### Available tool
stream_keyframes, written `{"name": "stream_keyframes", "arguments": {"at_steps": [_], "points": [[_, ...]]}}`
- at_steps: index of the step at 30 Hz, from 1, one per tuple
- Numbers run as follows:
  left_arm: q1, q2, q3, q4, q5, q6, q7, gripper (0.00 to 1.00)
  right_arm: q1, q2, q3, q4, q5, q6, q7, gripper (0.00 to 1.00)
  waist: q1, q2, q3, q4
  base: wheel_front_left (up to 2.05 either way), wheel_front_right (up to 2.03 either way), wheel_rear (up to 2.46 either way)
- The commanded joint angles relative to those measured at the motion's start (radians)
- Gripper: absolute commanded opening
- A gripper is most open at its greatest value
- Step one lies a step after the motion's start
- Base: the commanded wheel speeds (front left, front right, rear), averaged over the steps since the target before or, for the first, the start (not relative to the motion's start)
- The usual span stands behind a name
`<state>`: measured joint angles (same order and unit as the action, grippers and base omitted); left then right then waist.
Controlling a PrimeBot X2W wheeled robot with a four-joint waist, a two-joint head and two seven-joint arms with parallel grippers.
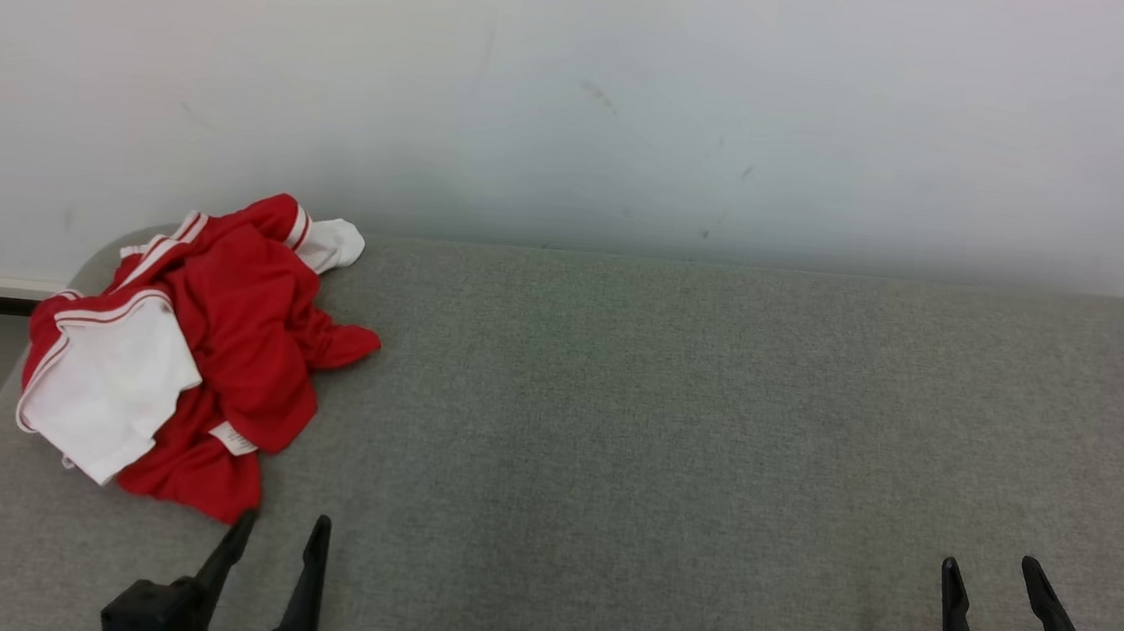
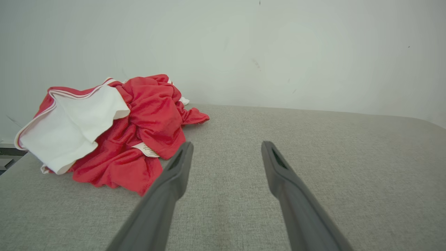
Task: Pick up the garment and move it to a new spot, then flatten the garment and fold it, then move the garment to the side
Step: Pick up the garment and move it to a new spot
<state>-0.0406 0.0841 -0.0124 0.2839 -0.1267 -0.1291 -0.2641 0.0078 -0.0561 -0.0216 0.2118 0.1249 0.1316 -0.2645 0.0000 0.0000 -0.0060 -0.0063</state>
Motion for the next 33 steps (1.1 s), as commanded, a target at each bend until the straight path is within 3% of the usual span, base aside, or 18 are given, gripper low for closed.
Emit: {"name": "stream_keyframes", "arguments": {"at_steps": [1,10,24,33], "points": [[-0.001,0.005,0.0,0.002,-0.001,-0.002,-0.001,1.0,0.008,-0.002,0.0,0.002,0.011,-0.002,0.0,1.0,0.0,0.0,0.0,0.0,0.0,0.0,0.0],[-0.011,0.002,-0.019,0.004,-0.005,-0.001,-0.001,1.0,0.019,-0.005,-0.001,-0.008,0.018,-0.002,0.0,1.0,0.0,0.0,-0.006,0.05,0.0,0.0,0.0],[0.049,0.02,0.001,0.015,0.005,-0.001,-0.001,1.0,0.015,-0.004,0.087,0.023,0.032,-0.002,0.0,1.0,0.0,0.0,-0.05,0.324,0.0,0.0,0.0],[0.051,0.035,0.023,0.001,-0.007,-0.001,-0.001,1.0,-0.006,-0.004,0.153,0.03,0.03,-0.002,0.0,1.0,0.0,0.0,-0.046,0.352,0.0,0.0,0.0]]}}
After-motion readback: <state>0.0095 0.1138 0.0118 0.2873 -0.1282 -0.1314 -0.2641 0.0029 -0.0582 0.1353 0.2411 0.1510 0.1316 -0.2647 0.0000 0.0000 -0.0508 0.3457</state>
